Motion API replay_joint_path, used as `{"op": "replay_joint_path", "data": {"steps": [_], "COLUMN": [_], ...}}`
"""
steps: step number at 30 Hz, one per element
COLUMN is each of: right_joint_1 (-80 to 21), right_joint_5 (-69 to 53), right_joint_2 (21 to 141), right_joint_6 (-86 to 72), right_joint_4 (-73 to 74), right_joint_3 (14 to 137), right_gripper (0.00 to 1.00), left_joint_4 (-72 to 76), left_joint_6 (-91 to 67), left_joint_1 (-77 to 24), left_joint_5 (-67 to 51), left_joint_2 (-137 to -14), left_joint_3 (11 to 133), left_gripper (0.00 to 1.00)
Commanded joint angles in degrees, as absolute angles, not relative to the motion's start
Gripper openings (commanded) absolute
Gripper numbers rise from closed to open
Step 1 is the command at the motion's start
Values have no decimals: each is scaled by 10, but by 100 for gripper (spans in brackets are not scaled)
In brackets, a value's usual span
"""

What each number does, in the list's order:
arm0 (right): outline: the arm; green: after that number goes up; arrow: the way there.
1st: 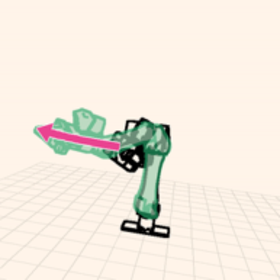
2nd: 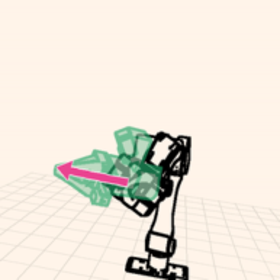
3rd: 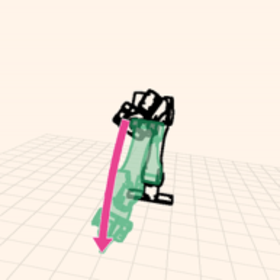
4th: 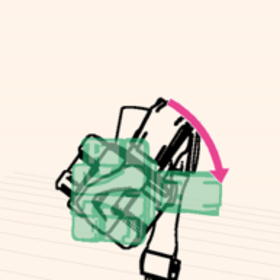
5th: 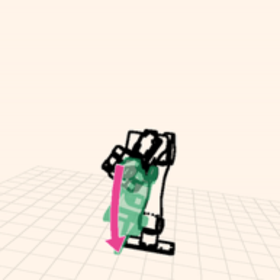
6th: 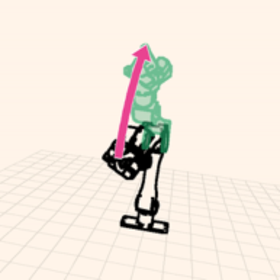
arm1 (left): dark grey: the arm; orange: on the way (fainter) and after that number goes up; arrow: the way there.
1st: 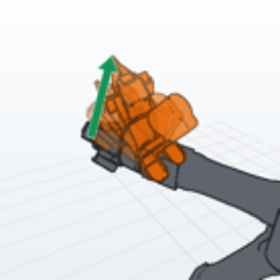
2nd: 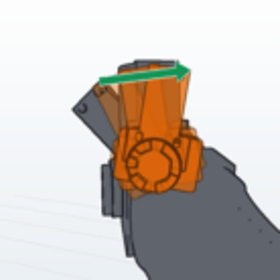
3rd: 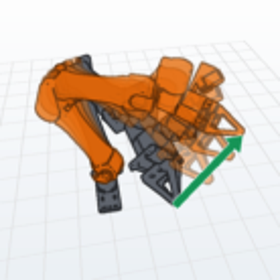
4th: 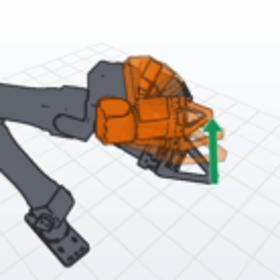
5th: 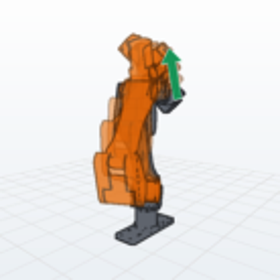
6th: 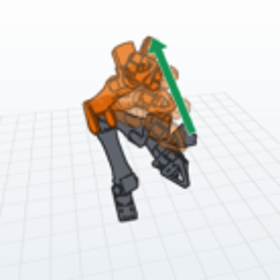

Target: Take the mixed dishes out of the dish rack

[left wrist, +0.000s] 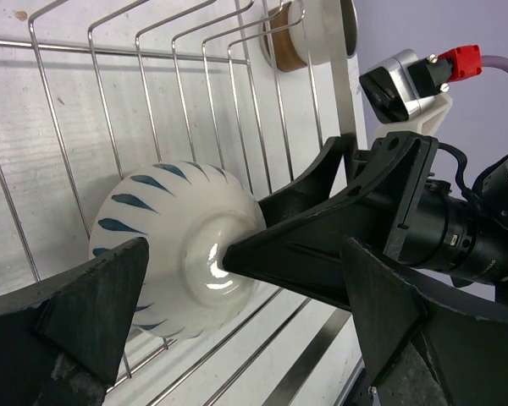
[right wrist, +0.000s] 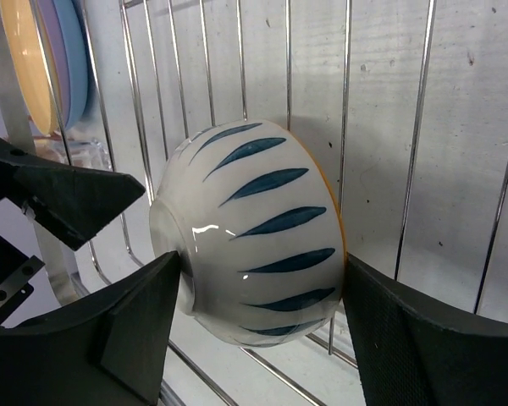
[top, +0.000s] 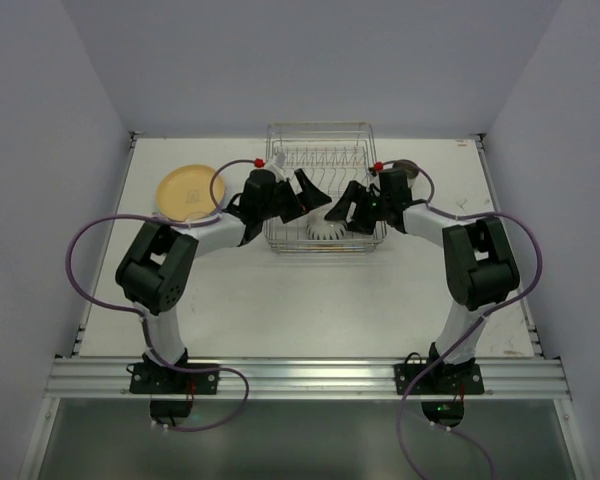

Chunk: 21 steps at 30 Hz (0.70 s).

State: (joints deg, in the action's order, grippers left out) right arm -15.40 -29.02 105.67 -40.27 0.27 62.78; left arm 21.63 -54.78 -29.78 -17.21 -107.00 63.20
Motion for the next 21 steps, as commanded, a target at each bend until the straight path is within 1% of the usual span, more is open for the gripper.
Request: {"op": "replay_joint_path", "data": {"steps": [1,9,15,17,18,20,21], "right_joint_1": [-154,-165,-186,-194,-196,-200,-201], "right_joint_5": [-264,-255,-236,-234,-234,-235,-237], "right_joint_2": [1014,979,955,951,949,949,949], "right_joint_6": [-381,-360,-333,-328,-323,-319,-319], "right_joint_4": [-25,-35,-44,-49,-50,-51,-54], "right_joint_3": [624,615,611,609,609,610,610], "right_gripper": [66,66,63,59,55,51,45], "left_joint_4": [211,176,165,162,159,154,153], "left_joint_6": [-527,-505,-497,-493,-491,-488,-486], "left_joint_1": [-302,-302,-302,-303,-303,-302,-302], "left_joint_5": [-159,-139,-134,-132,-131,-130,-129], "left_joint_2": [-1029,-991,-962,-951,-947,-934,-931], "left_joint_3": [643,642,638,636,635,632,631], "left_gripper": [100,100,100,100,100,100,100]}}
